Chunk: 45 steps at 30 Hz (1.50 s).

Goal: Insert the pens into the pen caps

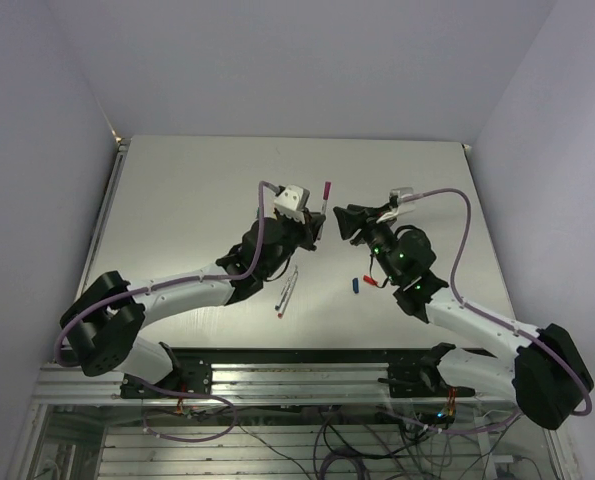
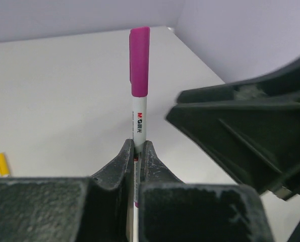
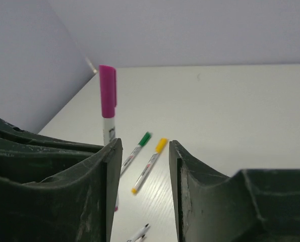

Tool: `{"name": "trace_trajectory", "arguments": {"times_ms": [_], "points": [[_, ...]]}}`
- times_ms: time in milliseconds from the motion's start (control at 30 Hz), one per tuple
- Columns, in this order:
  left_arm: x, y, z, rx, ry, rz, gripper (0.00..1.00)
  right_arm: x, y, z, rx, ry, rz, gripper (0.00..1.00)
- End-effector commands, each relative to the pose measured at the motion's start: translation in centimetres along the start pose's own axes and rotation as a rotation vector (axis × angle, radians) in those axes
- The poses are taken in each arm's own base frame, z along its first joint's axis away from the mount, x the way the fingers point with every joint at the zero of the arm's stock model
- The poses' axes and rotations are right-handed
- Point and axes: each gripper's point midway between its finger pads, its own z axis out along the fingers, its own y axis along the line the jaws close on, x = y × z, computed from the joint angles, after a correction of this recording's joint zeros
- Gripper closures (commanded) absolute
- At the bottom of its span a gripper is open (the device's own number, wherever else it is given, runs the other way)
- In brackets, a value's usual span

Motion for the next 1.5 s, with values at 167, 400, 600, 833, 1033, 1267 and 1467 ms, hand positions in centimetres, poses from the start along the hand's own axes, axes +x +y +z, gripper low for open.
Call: {"name": "trace_trajectory", "arguments": {"times_ms": [167, 400, 600, 833, 1033, 1267, 1467], "points": [[2.2, 8.4, 1.8, -0.282, 0.133, 0.032, 0.93, -5.8, -3.0, -2.7, 0.190, -0.156, -0.091, 0.54], [4.5, 17.5, 1.8, -0.513, 0.268, 0.050, 0.93, -3.7, -6.7, -4.3, 0.391, -0.082, -0.070, 0.53], [6.7, 22.7, 1.0, -0.652, 0.362, 0.084, 0.93, -2.2, -7.8, -4.9, 0.437, -0.041, -0.067, 0.53], [9.1, 26.9, -0.3, -0.751, 0.452, 0.105, 0.93, -1.2, -8.0, -5.0, 0.443, -0.011, -0.056, 0.53], [10.5, 28.3, -1.1, -0.766, 0.495, 0.100, 0.89, -0.6, -8.1, -5.1, 0.442, 0.001, -0.045, 0.53], [12.6, 28.5, -1.1, -0.742, 0.546, 0.084, 0.81, -0.2, -8.0, -5.1, 0.441, 0.011, -0.040, 0.53], [13.8, 28.7, -1.0, -0.744, 0.570, 0.075, 0.79, -0.1, -8.1, -5.2, 0.442, 0.015, -0.038, 0.53]]}}
